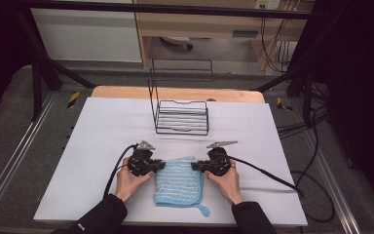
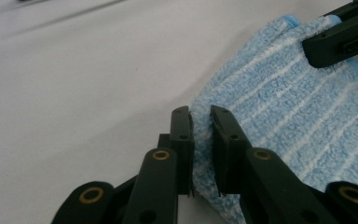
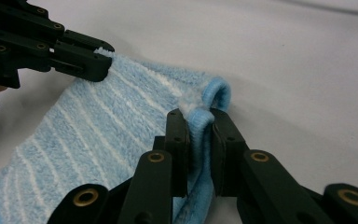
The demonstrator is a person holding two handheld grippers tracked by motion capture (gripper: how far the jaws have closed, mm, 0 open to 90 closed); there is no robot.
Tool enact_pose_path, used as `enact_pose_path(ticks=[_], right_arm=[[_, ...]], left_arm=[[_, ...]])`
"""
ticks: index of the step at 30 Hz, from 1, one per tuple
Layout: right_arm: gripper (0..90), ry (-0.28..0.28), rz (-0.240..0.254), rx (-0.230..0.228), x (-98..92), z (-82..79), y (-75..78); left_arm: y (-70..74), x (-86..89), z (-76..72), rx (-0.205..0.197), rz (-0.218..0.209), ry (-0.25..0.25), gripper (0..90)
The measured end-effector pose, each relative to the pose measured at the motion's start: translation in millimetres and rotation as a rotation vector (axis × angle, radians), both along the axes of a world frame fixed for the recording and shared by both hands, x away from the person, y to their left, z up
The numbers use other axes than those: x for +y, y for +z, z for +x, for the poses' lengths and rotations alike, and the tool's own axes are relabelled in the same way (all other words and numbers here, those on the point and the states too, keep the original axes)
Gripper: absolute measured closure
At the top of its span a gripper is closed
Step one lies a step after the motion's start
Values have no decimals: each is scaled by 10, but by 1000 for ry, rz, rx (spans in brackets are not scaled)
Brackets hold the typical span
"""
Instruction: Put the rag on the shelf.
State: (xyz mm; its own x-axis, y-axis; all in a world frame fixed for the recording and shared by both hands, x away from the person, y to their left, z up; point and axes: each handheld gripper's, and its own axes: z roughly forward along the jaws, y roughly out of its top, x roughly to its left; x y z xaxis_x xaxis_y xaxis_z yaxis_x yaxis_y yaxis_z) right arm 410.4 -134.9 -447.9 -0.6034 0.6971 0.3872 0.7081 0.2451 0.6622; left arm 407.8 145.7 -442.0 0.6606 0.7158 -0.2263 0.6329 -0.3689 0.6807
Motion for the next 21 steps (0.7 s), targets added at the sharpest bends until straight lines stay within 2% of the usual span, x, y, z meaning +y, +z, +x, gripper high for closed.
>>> enact_pose_path(ticks=[5, 11, 21], right_arm=[[798, 1, 21, -15, -20, -31, 56], [798, -2, 63, -56, -51, -108, 153], [799, -12, 100, -115, -105, -204, 276]], left_arm=[[55, 37, -23, -23, -31, -11, 800], [161, 91, -77, -59, -74, -18, 800], [318, 74, -167, -125, -86, -24, 800]])
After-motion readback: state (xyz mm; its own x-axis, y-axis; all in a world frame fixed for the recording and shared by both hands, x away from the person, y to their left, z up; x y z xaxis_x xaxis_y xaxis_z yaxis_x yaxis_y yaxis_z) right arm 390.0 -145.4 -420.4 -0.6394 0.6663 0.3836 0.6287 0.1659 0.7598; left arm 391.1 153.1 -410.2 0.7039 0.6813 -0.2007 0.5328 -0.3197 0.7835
